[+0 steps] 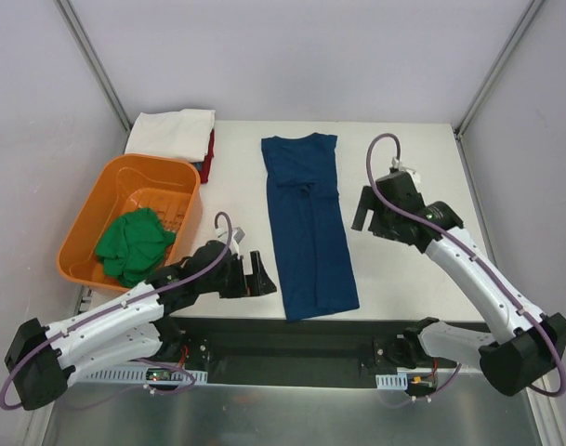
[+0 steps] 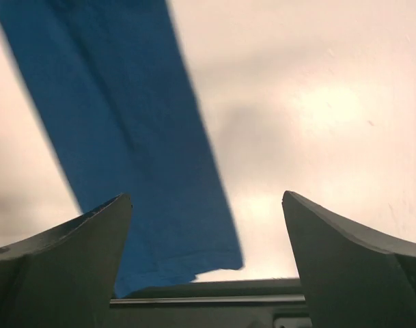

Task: Fold and stack the t-shirts
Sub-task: Rotate the tshirt 90 degrees

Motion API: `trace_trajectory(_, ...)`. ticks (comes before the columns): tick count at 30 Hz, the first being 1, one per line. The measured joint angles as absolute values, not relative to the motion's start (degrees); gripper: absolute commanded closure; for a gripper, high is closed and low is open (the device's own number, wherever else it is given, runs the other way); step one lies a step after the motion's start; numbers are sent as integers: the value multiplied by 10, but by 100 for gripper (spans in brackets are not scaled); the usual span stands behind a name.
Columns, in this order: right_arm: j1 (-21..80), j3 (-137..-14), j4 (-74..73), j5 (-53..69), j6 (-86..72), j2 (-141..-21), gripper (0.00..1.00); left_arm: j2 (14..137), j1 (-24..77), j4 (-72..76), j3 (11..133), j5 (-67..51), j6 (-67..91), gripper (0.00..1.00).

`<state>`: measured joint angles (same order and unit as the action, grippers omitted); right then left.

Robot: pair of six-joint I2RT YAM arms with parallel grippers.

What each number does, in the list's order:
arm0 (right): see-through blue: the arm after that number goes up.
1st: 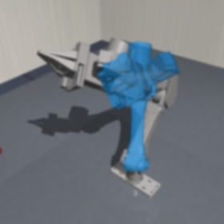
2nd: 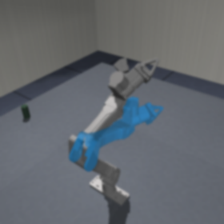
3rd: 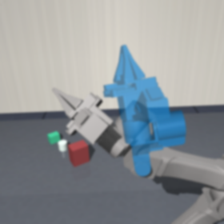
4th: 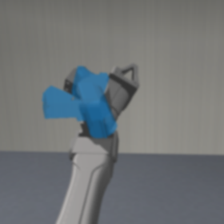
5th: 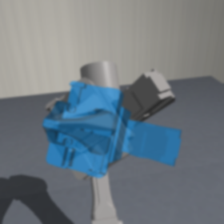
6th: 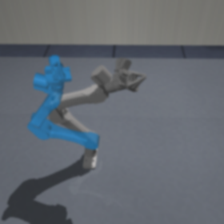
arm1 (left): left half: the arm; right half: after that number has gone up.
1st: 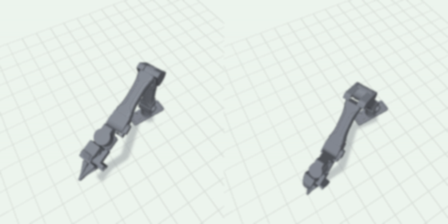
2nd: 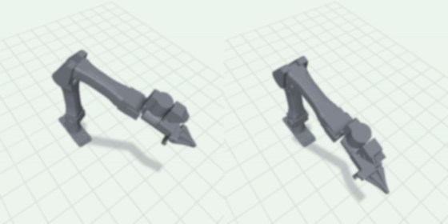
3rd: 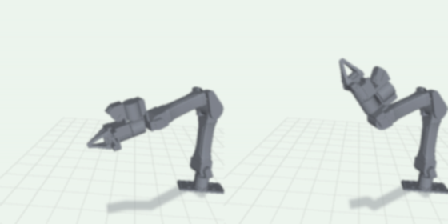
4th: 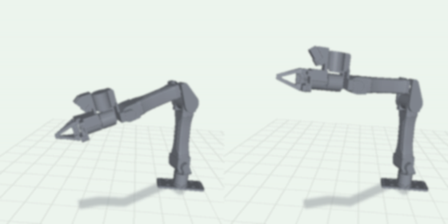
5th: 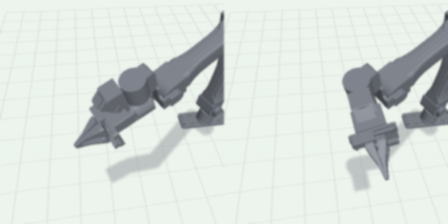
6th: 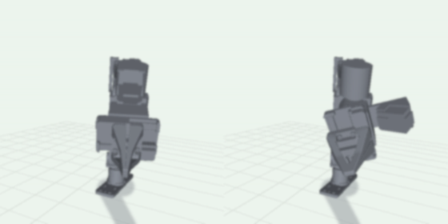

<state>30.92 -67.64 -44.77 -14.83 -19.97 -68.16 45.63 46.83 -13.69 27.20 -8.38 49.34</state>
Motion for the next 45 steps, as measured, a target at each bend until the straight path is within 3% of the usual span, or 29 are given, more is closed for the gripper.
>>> trace_trajectory(8, 282, -500, -448, -157, -205, -611, 3, 552, 569, -78, 263, -34, 547, 1)
trace_trajectory(14, 265, -454, -441, -155, -198, -532, 3, 636, 604, -46, 277, -24, 559, 5)
trace_trajectory(22, 255, -407, -422, -125, -180, -533, 3, 718, 612, -17, 309, -25, 562, 16)
trace_trajectory(26, 251, -406, -410, -116, -169, -541, 3, 738, 612, -14, 313, -25, 564, 31)
trace_trajectory(32, 245, -406, -396, -107, -156, -562, 3, 752, 614, -11, 317, -29, 572, 39)
trace_trajectory(33, 244, -405, -392, -105, -155, -563, 3, 755, 617, -7, 317, -30, 576, 47)
trace_trajectory(39, 235, -397, -382, -96, -148, -569, 3, 789, 635, 2, 328, -48, 591, 62)
trace_trajectory(42, 230, -394, -381, -92, -144, -572, 3, 803, 639, 4, 337, -58, 597, 75)
trace_trajectory(43, 228, -394, -380, -90, -143, -573, 3, 804, 642, 6, 337, -58, 598, 86)
trace_trajectory(45, 226, -392, -377, -85, -142, -573, 3, 804, 645, 8, 337, -58, 603, 97)
